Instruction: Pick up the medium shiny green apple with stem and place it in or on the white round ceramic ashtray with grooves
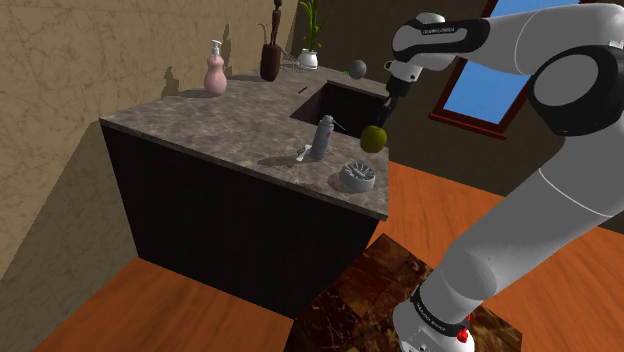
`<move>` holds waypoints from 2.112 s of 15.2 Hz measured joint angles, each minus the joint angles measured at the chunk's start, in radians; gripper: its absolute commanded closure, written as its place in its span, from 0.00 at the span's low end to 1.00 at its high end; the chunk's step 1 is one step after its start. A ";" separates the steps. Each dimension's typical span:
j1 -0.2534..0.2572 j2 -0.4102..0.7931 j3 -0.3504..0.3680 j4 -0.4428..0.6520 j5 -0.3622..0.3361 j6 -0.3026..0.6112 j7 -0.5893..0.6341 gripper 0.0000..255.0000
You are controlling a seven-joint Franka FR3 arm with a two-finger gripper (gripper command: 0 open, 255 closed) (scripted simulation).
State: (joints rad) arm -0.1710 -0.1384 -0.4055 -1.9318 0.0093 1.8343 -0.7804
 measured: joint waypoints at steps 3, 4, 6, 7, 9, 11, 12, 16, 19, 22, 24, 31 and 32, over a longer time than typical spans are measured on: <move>0.000 0.002 -0.001 -0.039 0.001 0.041 -0.002 1.00; 0.000 0.002 -0.001 -0.055 0.001 0.057 -0.002 1.00; 0.000 0.005 -0.001 -0.080 0.002 0.085 -0.003 1.00; -0.001 0.005 -0.002 -0.092 0.002 0.097 -0.004 1.00; 0.000 0.012 -0.002 -0.111 0.005 0.122 -0.005 1.00; 0.000 0.016 -0.003 -0.134 0.007 0.148 -0.009 1.00; 0.000 0.019 -0.004 -0.146 0.009 0.163 -0.009 1.00; -0.001 0.039 -0.007 -0.181 0.018 0.216 -0.019 1.00; -0.001 0.045 -0.009 -0.197 0.021 0.238 -0.023 1.00; -0.001 0.045 -0.009 -0.200 0.021 0.240 -0.023 1.00; -0.001 0.045 -0.009 -0.200 0.021 0.241 -0.023 1.00; -0.001 0.044 -0.009 -0.200 0.021 0.241 -0.023 0.00; -0.001 0.037 -0.007 -0.194 0.017 0.229 -0.020 0.00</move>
State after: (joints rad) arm -0.1721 -0.1015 -0.4129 -2.1260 0.0263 2.0629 -0.8001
